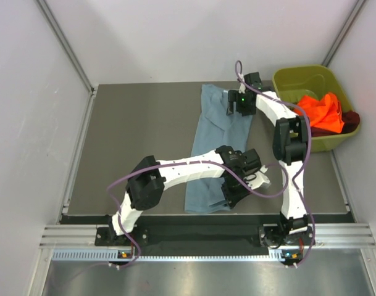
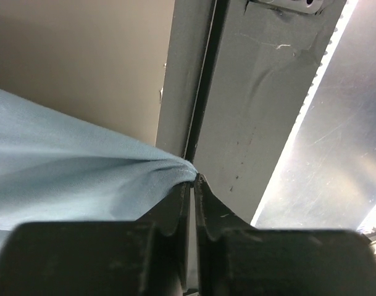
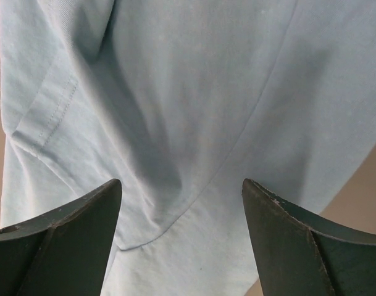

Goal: Fold and stack the t-shirts
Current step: Fold the tshirt

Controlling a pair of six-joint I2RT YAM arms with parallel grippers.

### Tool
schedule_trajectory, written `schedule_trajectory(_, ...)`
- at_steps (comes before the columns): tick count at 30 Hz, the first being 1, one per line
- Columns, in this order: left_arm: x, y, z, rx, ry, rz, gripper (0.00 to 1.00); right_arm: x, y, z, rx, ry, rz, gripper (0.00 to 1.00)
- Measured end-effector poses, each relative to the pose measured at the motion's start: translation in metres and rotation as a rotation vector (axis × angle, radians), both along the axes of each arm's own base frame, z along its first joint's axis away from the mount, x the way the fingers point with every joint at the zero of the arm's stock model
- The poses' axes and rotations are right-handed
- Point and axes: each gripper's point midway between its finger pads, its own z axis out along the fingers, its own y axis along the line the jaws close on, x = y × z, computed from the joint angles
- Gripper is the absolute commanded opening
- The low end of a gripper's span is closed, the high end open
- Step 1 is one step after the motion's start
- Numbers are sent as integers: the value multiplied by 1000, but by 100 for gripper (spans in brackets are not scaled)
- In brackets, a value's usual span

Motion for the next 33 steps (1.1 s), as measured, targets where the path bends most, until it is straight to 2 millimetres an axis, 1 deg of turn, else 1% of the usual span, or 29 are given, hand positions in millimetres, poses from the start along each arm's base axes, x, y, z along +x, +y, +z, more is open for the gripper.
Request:
schedule_trajectory(3,-1,0,0,2,0,-2,9,2,1,-2,2,0,2,80)
schedule_trajectory(4,-1,0,0,1,0,-2,7,5,3,-4,8,-3,6,80)
schedule_trajectory(8,0,-2,-1,4,3,-3,6,22,10,-16,20,-9,15,80)
schedule_trajectory(10,1,-6,-4,5,6,-4,6,33,15,-11,34,-40,20,81)
schedule_trajectory(13,3,-11,-10,16,10,-5,6,51,22,-13,64,-76,27,81)
schedule_trajectory(15,4,-13,-14,22,11,-9,6,57,26,-11,83,-92,28,81)
schedule_trajectory(21,5,-14,-17,31,12,-15,6,72,36,-10,128,-125,32,82)
schedule_trajectory(23,6,-15,-19,32,12,-18,11,76,37,-9,138,-134,32,82)
schedule_trajectory(24,6,-16,-20,34,12,-20,16,78,38,-9,145,-137,31,82)
schedule_trajectory(25,6,-17,-21,34,11,-22,28,79,38,-8,149,-141,32,82)
schedule_trajectory(28,9,-20,-22,31,3,-27,57,82,38,-7,157,-149,34,83)
schedule_trajectory(29,10,-21,-21,30,-3,-30,62,82,37,-6,158,-152,34,84)
schedule_trajectory(31,13,-20,-19,32,-19,-35,70,84,35,-5,161,-158,32,84)
schedule_trajectory(33,17,-20,-17,28,-43,-43,73,86,28,-2,162,-165,23,85)
